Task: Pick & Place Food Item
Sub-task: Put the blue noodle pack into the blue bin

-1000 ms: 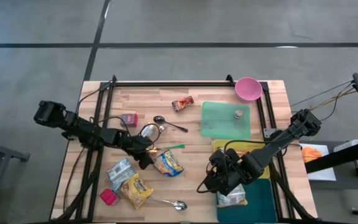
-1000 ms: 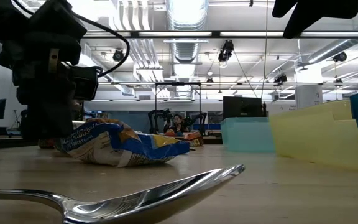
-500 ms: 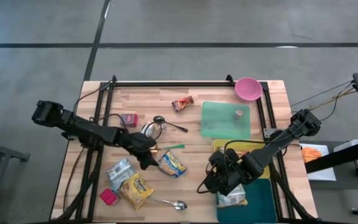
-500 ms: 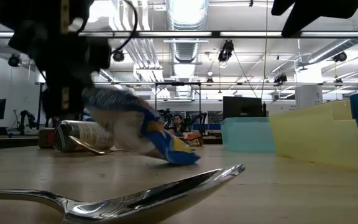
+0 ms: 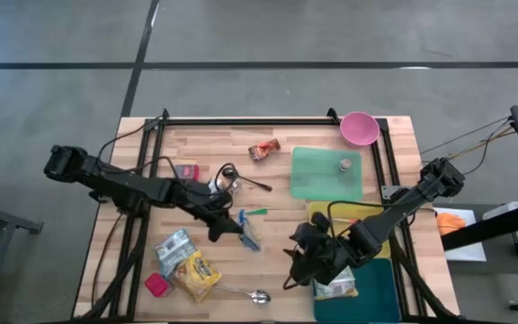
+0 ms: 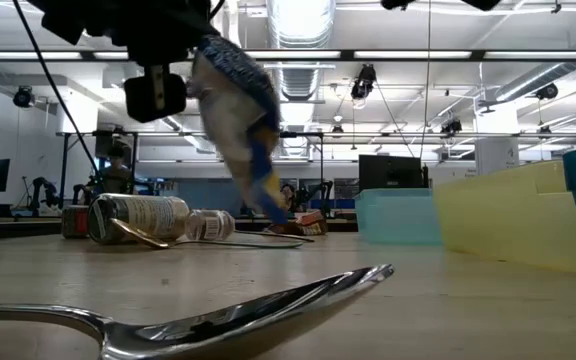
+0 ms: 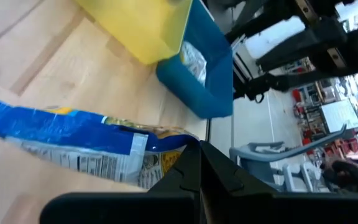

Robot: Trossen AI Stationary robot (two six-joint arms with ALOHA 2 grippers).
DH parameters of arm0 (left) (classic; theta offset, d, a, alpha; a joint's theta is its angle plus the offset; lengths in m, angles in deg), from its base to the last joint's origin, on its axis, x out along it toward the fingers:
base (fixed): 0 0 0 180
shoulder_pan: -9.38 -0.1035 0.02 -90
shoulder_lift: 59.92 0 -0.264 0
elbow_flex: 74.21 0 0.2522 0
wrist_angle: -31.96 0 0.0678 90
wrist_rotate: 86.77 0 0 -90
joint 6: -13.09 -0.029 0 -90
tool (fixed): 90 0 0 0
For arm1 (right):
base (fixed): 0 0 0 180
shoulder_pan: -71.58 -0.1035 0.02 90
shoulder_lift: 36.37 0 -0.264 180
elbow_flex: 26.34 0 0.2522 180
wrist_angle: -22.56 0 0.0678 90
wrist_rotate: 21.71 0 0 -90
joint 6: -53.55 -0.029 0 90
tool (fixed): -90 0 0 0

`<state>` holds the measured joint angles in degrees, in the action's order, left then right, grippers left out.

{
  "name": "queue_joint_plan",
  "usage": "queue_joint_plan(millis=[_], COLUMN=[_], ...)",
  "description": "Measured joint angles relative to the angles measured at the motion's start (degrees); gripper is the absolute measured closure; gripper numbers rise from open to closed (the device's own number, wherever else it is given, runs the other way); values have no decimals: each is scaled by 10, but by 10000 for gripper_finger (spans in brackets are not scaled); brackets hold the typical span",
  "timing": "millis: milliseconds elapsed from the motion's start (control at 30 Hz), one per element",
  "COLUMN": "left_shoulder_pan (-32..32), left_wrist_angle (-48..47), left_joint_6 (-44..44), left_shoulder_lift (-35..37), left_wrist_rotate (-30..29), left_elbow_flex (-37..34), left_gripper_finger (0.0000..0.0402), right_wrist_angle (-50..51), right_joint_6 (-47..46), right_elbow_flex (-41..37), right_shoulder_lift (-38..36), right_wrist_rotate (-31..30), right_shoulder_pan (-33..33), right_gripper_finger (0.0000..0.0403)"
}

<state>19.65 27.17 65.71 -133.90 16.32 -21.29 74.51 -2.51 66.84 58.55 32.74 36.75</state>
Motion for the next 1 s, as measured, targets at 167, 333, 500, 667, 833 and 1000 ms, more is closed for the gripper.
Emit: queue_joint_plan(millis=[167, 333, 500, 667, 833, 1000], left_shoulder_pan=[-12, -26, -35, -44, -54, -62], left_wrist_angle=[0, 2, 2, 2, 0, 2], left_joint_6=[-2, -2, -2, -2, -2, -17], left_shoulder_lift=[0, 0, 0, -1, -1, -1], left_wrist_rotate=[-2, -2, -2, -6, -9, 11], left_elbow_flex=[11, 19, 24, 30, 37, 48], left_gripper_finger=[401, 401, 401, 401, 401, 401], right_wrist_angle=[-56, -108, -119, -143, -155, -179], right_joint_6=[57, 105, 111, 131, 145, 185], right_elbow_flex=[0, 0, 0, 1, 1, 1], right_shoulder_lift=[0, 0, 0, 7, 11, 17], right_wrist_rotate=[-49, -50, -20, 15, 43, 67], right_shoulder_pan=[17, 57, 90, 107, 116, 123], right_gripper_finger=[211, 211, 211, 211, 211, 211])
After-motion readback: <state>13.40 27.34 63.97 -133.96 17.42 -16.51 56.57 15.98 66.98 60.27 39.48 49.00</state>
